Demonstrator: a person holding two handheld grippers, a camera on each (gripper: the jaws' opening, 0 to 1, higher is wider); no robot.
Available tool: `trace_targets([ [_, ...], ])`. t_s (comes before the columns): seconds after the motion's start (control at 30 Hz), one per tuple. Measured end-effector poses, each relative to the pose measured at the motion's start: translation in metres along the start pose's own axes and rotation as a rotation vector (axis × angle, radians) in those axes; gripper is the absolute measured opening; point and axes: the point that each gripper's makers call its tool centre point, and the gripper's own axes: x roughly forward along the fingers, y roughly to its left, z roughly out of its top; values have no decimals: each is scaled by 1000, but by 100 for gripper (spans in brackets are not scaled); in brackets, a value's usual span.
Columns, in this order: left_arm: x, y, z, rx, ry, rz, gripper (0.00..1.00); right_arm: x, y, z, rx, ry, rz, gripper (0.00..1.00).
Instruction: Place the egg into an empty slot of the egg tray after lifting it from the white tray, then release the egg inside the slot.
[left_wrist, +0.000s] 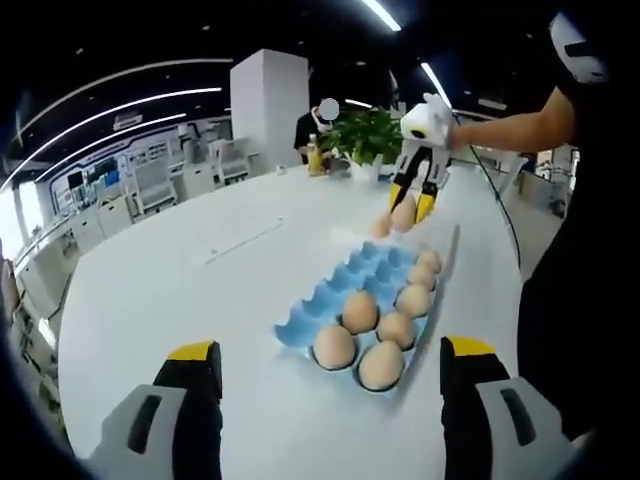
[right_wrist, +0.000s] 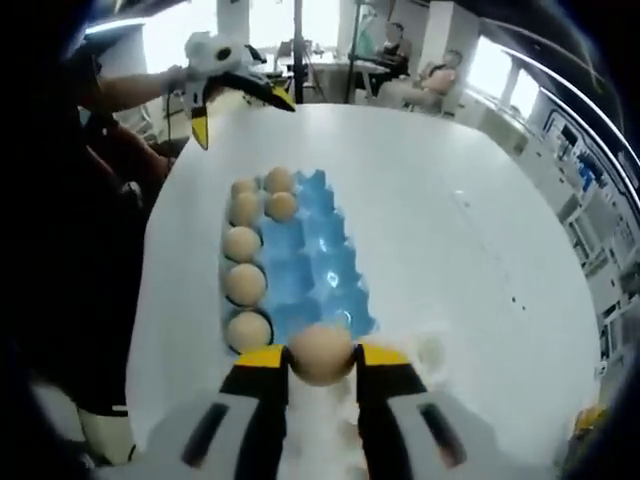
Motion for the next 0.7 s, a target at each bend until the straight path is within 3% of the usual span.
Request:
trace_targets([
  [0.7,-3,2,3,4,-9,3,85,57,29,68,-120,-58,142,26],
])
